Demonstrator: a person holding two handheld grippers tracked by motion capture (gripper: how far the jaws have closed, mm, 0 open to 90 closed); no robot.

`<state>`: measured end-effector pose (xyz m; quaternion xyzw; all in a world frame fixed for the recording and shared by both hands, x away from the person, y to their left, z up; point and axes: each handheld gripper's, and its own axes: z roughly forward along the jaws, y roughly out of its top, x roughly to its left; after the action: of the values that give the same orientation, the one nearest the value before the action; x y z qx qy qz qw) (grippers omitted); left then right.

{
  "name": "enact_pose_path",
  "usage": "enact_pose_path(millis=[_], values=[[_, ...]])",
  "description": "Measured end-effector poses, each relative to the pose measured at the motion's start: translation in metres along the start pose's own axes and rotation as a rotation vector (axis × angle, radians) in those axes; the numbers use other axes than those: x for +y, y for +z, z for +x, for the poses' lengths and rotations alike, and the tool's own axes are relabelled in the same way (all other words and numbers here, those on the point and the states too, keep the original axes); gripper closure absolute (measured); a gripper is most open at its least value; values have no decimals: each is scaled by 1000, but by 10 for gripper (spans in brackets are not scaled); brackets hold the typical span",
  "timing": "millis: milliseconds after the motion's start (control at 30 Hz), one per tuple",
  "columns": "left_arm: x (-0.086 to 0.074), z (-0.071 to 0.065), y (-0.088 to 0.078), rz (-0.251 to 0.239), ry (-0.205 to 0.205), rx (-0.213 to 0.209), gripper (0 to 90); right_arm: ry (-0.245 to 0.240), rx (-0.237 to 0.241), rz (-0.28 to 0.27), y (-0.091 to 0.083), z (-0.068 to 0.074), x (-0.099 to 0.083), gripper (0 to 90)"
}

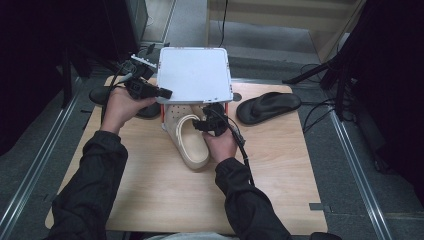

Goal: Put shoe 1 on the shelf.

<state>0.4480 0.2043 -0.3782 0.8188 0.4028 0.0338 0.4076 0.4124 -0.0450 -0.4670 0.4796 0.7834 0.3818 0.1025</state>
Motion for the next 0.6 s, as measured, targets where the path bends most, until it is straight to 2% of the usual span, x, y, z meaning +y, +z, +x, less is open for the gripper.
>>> enact_pose_path(millis=[100, 333, 600], values=[[0, 0, 0, 1, 0, -1, 891, 0, 6, -5, -5, 0, 0, 501], [0, -1, 0, 1, -1, 3, 892, -27, 21, -14, -30, 0, -4, 515], [0, -1, 0, 1, -4, 5, 892, -45, 63, -18, -54, 6, -24, 565]])
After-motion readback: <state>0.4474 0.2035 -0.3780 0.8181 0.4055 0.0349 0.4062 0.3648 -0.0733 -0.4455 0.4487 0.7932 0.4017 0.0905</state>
